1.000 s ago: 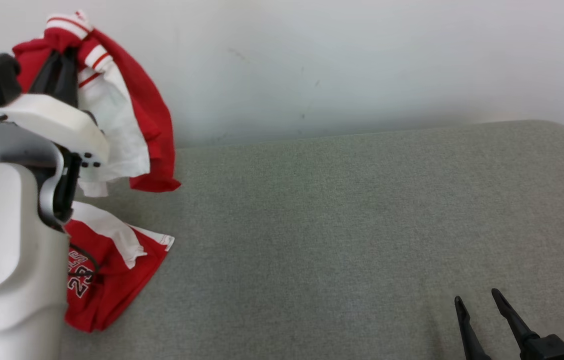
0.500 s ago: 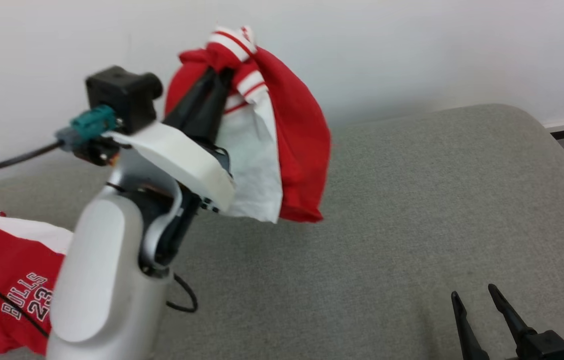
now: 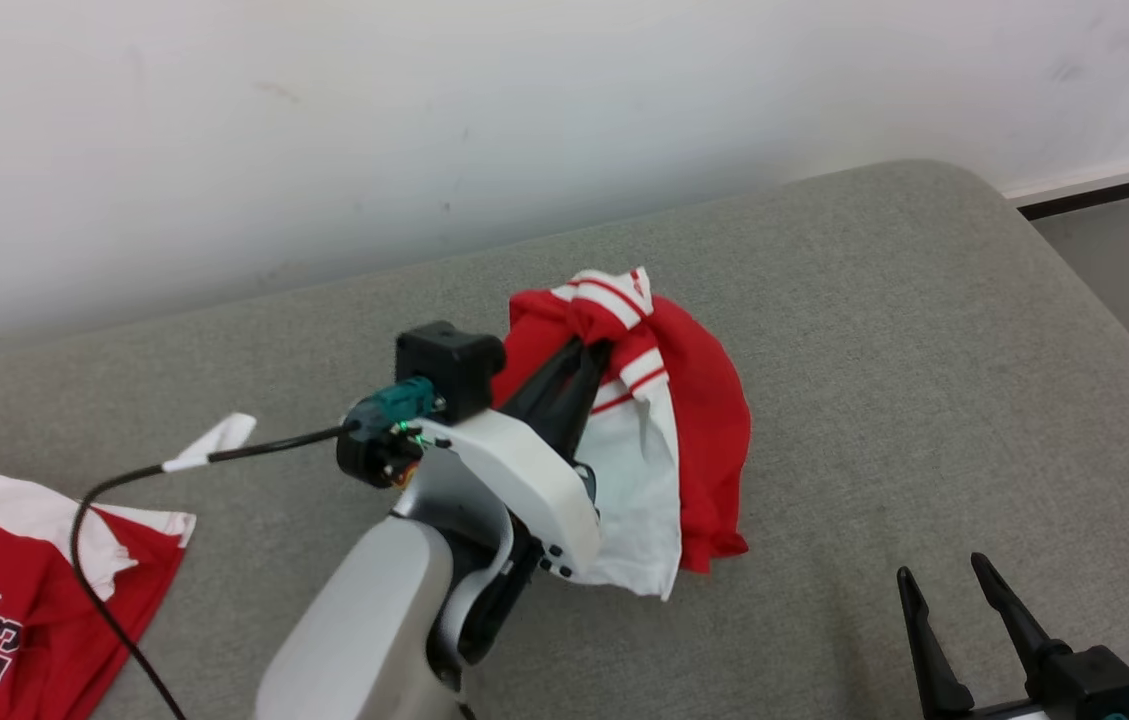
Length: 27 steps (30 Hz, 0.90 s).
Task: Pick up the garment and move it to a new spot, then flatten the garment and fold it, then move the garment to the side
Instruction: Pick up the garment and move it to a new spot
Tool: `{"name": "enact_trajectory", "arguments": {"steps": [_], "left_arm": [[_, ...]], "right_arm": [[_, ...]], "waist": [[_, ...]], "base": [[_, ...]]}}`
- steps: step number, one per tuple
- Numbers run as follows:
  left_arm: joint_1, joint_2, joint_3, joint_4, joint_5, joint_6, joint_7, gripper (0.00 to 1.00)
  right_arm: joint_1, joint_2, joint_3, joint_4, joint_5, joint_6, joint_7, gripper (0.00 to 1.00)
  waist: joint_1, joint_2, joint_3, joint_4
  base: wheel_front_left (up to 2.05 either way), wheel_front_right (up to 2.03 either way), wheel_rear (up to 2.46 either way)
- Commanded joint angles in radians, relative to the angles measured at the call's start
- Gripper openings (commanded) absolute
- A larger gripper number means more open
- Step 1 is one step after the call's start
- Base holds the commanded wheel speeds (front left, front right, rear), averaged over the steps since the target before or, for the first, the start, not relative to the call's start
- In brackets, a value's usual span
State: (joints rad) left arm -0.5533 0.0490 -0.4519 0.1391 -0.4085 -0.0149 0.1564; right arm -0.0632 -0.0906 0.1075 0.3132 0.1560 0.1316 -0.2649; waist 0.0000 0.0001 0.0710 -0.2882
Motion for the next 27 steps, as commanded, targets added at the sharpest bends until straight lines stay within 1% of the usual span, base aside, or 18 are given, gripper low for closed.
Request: {"name": "enact_trajectory", "arguments": {"steps": [1, 3, 5, 7, 8, 9, 10, 11, 12, 15, 19, 23, 27], "left_arm": [[0.019, 0.003, -0.016, 0.028, -0.015, 0.009, -0.019, 0.0], [0.03, 0.004, -0.038, 0.081, -0.019, 0.024, -0.049, 0.0], [0.033, 0.003, -0.067, 0.148, 0.005, 0.029, -0.08, 0.0], [0.045, 0.003, -0.089, 0.218, -0.014, 0.031, -0.108, 0.0], [0.042, 0.003, -0.107, 0.252, 0.007, 0.024, -0.121, 0.0], [0.042, 0.003, -0.115, 0.285, -0.004, 0.023, -0.142, 0.11], [0.041, 0.004, -0.127, 0.32, -0.001, 0.022, -0.156, 0.4], [0.031, 0.006, -0.153, 0.361, 0.033, 0.018, -0.166, 0.54], [0.026, 0.007, -0.165, 0.392, 0.042, 0.018, -0.183, 1.0], [0.014, 0.005, -0.194, 0.467, 0.058, 0.007, -0.226, 1.0], [0.004, 0.003, -0.221, 0.518, 0.033, 0.008, -0.284, 1.0], [0.011, 0.003, -0.258, 0.492, 0.0, 0.035, -0.331, 1.0], [0.04, 0.004, -0.284, 0.456, -0.001, 0.072, -0.357, 1.0]], "right_arm": [[-0.018, 0.002, -0.001, -0.006, 0.005, -0.002, 0.001, 1.0], [-0.016, 0.002, -0.001, -0.004, 0.008, -0.002, 0.001, 1.0], [-0.018, 0.004, 0.001, -0.003, 0.007, -0.002, 0.001, 1.0], [-0.019, 0.003, 0.002, -0.002, 0.007, -0.002, 0.001, 1.0], [-0.02, 0.004, 0.003, -0.002, 0.006, -0.002, 0.001, 1.0], [-0.021, 0.004, 0.004, -0.001, 0.005, -0.002, 0.001, 1.0], [-0.023, 0.005, 0.005, 0.0, 0.004, -0.002, 0.001, 1.0], [-0.025, 0.006, 0.006, 0.001, 0.002, -0.002, 0.001, 1.0], [-0.027, 0.007, 0.004, 0.001, 0.001, -0.002, 0.001, 1.0], [-0.031, 0.01, 0.002, 0.001, -0.001, -0.002, 0.001, 1.0], [-0.027, 0.008, 0.006, 0.008, -0.005, -0.002, 0.001, 1.0], [-0.02, 0.001, 0.004, 0.008, -0.007, -0.002, 0.001, 1.0], [-0.003, -0.008, 0.0, 0.002, -0.01, -0.002, 0.001, 1.0]], "waist": [[0.0, -0.0001, 0.013, -0.007], [0.0, -0.0001, 0.021, -0.008], [0.0, -0.0001, 0.028, -0.007], [0.0, -0.0001, 0.035, -0.003], [0.0, -0.0001, 0.039, 0.0], [0.0, -0.0001, 0.043, 0.003], [0.0, -0.0001, 0.045, 0.006], [0.0, -0.0001, 0.048, 0.01], [0.0, -0.0001, 0.052, 0.013], [0.0, -0.0001, 0.059, 0.029], [0.0, -0.0001, 0.054, 0.05], [0.0, -0.0001, 0.039, 0.068], [0.0, -0.0001, 0.015, 0.091]], "base": [[0.0, 0.0, 0.0], [0.0, 0.0, 0.0], [0.0, 0.0, 0.0], [0.0, 0.0, 0.0], [0.0, 0.0, 0.0], [0.0, 0.0, 0.0], [0.0, 0.0, 0.0], [0.0, 0.0, 0.0], [0.0, 0.0, 0.0], [0.0, 0.0, 0.0], [0.0, 0.0, 0.0], [0.0, 0.0, 0.0], [0.0, 0.0, 0.0]]}}
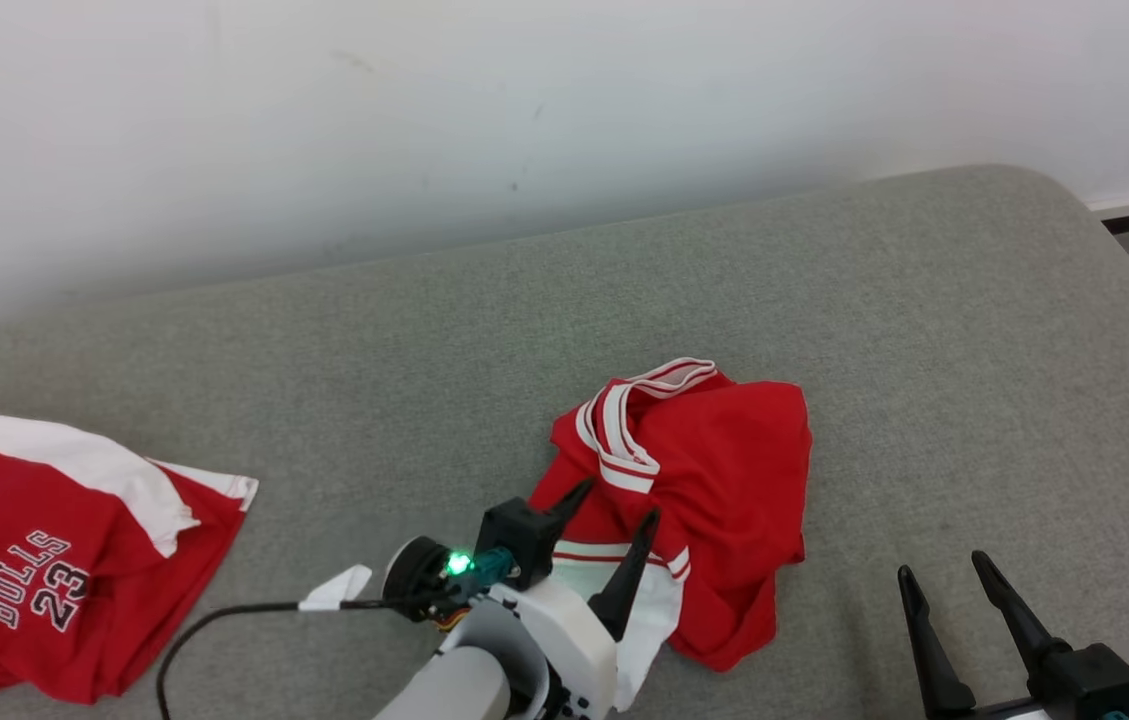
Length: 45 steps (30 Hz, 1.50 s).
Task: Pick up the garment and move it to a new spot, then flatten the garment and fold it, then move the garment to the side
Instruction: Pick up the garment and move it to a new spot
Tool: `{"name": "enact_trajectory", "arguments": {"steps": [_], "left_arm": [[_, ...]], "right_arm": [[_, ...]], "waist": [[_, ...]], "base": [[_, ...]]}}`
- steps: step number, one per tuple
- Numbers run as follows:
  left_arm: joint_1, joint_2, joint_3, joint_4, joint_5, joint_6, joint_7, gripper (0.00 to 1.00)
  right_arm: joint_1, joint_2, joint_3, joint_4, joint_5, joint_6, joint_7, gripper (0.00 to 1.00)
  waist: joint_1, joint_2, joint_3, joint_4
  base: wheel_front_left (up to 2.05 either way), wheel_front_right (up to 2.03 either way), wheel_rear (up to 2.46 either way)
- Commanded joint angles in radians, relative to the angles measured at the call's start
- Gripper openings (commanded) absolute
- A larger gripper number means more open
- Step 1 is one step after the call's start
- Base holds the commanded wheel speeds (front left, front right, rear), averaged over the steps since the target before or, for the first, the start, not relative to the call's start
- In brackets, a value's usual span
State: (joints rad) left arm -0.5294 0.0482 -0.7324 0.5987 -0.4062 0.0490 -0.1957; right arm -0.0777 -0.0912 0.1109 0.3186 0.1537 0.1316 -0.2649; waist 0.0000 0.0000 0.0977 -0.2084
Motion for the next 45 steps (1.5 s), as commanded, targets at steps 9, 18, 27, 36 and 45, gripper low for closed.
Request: {"name": "enact_trajectory", "arguments": {"steps": [9, 18, 27, 36, 45], "left_arm": [[0.114, 0.058, 0.038, -0.106, -0.013, 0.087, -0.048, 1.0], [0.144, 0.235, 0.151, -0.095, -0.033, 0.191, 0.038, 1.0], [0.066, 0.368, 0.188, 0.007, -0.014, 0.218, 0.15, 1.0], [-0.017, 0.387, 0.181, 0.137, -0.007, 0.202, 0.169, 1.0], [-0.054, 0.356, 0.167, 0.282, -0.044, 0.129, 0.194, 1.0]], "right_arm": [[0.036, -0.024, -0.012, -0.01, -0.016, -0.002, 0.001, 1.0], [0.054, -0.023, -0.016, -0.018, -0.019, -0.002, 0.001, 1.0], [0.027, -0.012, -0.011, -0.022, -0.014, -0.002, 0.001, 1.0], [-0.003, -0.004, -0.01, -0.026, -0.008, -0.002, 0.001, 1.0], [-0.021, -0.001, -0.012, -0.024, -0.006, -0.002, 0.001, 1.0]], "waist": [[0.0, 0.0, -0.06, 0.054], [0.0, 0.0, -0.062, 0.081], [0.0, 0.0, -0.012, 0.088], [0.0, 0.0, 0.042, 0.062], [0.0, 0.0, 0.083, 0.035]], "base": [[0.0, 0.0, 0.0], [0.0, 0.0, 0.0], [0.0, 0.0, 0.0], [0.0, 0.0, 0.0], [0.0, 0.0, 0.0]]}}
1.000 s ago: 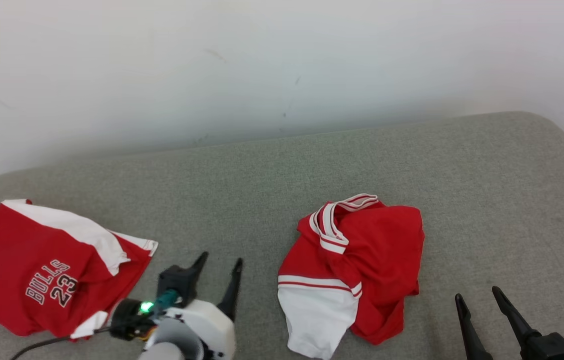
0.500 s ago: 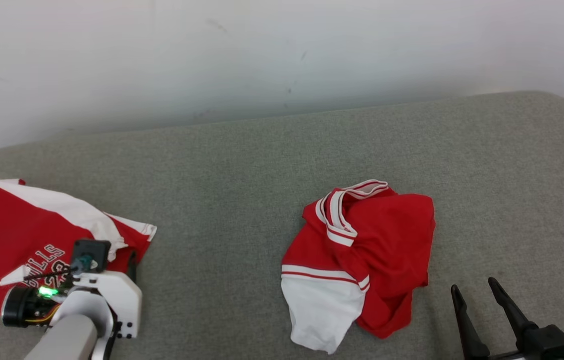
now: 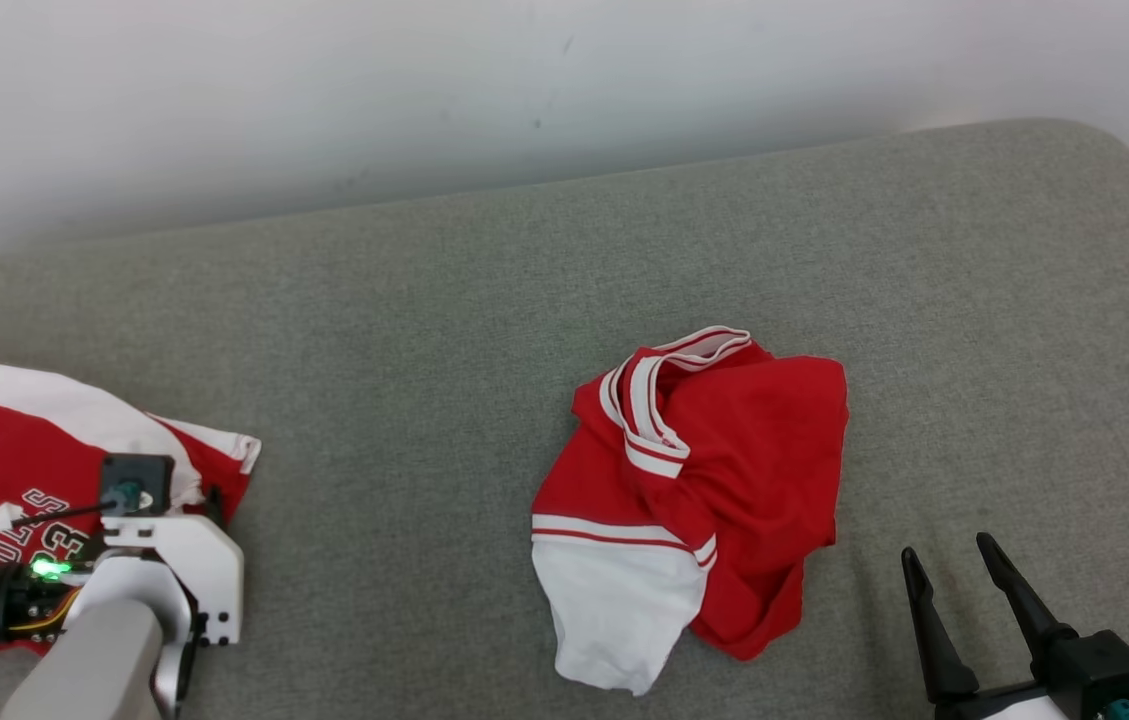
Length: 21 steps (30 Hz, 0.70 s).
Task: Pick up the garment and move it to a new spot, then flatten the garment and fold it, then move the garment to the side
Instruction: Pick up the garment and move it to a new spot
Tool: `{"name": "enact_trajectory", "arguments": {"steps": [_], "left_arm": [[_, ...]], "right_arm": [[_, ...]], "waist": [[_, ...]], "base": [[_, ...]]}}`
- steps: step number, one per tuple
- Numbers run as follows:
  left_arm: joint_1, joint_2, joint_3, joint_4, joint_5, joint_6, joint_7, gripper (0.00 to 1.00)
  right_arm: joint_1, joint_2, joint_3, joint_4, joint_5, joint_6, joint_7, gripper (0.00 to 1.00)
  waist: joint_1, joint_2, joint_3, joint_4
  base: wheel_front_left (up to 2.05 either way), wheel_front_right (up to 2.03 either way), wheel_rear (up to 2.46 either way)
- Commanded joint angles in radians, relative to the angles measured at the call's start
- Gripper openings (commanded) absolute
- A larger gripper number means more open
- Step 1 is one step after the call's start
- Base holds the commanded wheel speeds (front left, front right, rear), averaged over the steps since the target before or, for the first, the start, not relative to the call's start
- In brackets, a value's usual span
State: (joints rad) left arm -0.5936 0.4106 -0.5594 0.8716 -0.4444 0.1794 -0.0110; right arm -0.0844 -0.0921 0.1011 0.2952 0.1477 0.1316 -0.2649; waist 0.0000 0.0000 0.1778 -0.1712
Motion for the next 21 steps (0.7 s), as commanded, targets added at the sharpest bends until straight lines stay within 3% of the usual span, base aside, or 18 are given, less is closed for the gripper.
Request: {"name": "enact_trajectory", "arguments": {"steps": [1, 3, 4, 6, 12, 21], "left_arm": [[0.008, -0.009, -0.011, 0.024, -0.006, -0.014, 0.012, 1.0], [0.003, -0.022, -0.017, 0.051, -0.011, -0.028, 0.018, 0.98], [0.0, -0.025, -0.021, 0.065, -0.011, -0.032, 0.02, 0.55], [-0.002, -0.034, -0.021, 0.093, -0.019, -0.04, 0.03, 0.0], [-0.008, -0.023, -0.022, 0.151, -0.038, -0.072, 0.027, 0.0], [-0.055, 0.076, 0.043, 0.052, -0.06, -0.047, -0.092, 0.0]], "right_arm": [[-0.016, 0.0, -0.001, -0.001, 0.0, -0.002, 0.001, 1.0], [-0.02, 0.001, -0.002, -0.002, 0.0, -0.002, 0.001, 1.0], [-0.02, 0.0, -0.004, -0.002, -0.001, -0.002, 0.001, 1.0], [-0.019, 0.001, -0.006, -0.002, -0.003, -0.002, 0.001, 1.0], [-0.005, 0.001, -0.017, 0.006, -0.005, -0.002, 0.001, 1.0], [0.038, -0.005, -0.018, 0.009, -0.004, -0.002, 0.001, 1.0]], "waist": [[0.0, 0.0, 0.006, -0.004], [0.0, 0.0, 0.012, -0.006], [0.0, 0.0, 0.013, -0.007], [0.0, 0.0, 0.015, -0.006], [0.0, 0.0, -0.003, 0.014], [0.0, 0.0, -0.065, 0.096]], "base": [[0.0, 0.0, 0.0], [0.0, 0.0, 0.0], [0.0, 0.0, 0.0], [0.0, 0.0, 0.0], [0.0, 0.0, 0.0], [0.0, 0.0, 0.0]]}}
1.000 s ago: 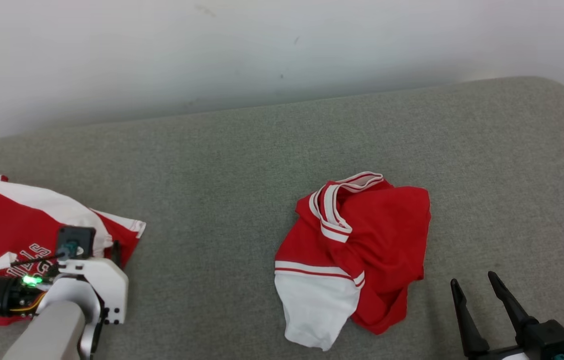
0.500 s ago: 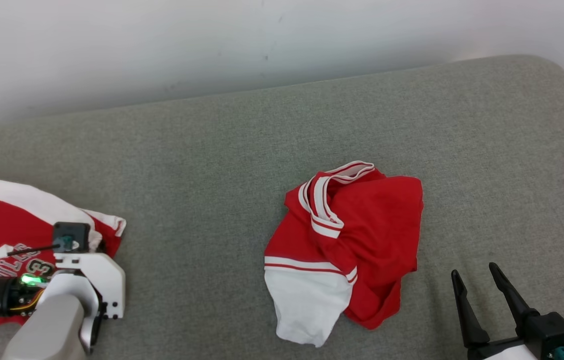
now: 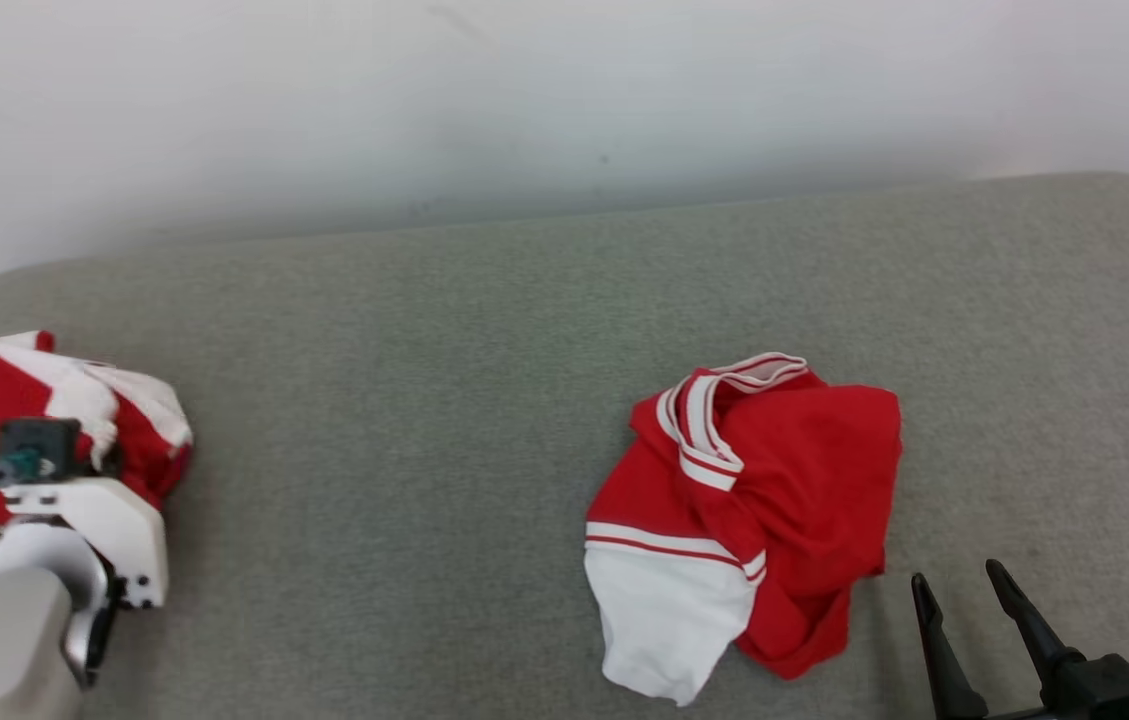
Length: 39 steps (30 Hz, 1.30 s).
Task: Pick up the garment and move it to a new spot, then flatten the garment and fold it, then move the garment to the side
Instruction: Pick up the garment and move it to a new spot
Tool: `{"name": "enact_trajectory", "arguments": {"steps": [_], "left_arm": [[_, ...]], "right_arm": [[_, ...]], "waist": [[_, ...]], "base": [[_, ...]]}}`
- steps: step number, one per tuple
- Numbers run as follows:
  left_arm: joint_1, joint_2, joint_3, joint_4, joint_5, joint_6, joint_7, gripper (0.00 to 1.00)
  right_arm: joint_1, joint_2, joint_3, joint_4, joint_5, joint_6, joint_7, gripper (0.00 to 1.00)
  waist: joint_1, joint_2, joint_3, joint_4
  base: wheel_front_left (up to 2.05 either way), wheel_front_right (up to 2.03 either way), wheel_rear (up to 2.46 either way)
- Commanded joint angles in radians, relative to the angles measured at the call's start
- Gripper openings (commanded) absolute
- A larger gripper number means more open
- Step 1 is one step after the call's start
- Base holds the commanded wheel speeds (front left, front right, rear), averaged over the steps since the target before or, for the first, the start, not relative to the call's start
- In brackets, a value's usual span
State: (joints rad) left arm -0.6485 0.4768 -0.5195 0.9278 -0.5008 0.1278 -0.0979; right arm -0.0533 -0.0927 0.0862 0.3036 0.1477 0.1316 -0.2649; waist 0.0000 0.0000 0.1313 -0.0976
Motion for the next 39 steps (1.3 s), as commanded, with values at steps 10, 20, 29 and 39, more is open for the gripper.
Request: {"name": "enact_trajectory", "arguments": {"steps": [10, 20, 29, 39], "left_arm": [[0.072, 0.171, 0.095, -0.164, -0.066, 0.079, 0.061, 0.0], [0.197, 0.22, 0.184, -0.222, -0.15, 0.177, 0.096, 1.0], [0.302, 0.243, 0.273, -0.28, -0.232, 0.221, 0.053, 1.0], [0.37, 0.166, 0.284, -0.583, -0.219, 0.233, -0.115, 1.0]], "right_arm": [[0.022, -0.006, 0.01, 0.004, 0.0, -0.002, 0.001, 1.0], [0.027, -0.007, 0.021, 0.01, 0.003, -0.002, 0.001, 1.0], [0.037, -0.018, 0.006, 0.007, 0.005, -0.002, 0.001, 1.0], [0.051, -0.02, 0.0, -0.002, -0.005, -0.002, 0.001, 1.0]], "waist": [[0.0, 0.0, -0.053, 0.091], [0.0, 0.0, -0.052, 0.089], [0.0, 0.0, -0.062, 0.066], [0.0, 0.0, -0.1, 0.078]], "base": [[0.0, 0.0, 0.0], [0.0, 0.0, 0.0], [0.0, 0.0, 0.0], [0.0, 0.0, 0.0]]}}
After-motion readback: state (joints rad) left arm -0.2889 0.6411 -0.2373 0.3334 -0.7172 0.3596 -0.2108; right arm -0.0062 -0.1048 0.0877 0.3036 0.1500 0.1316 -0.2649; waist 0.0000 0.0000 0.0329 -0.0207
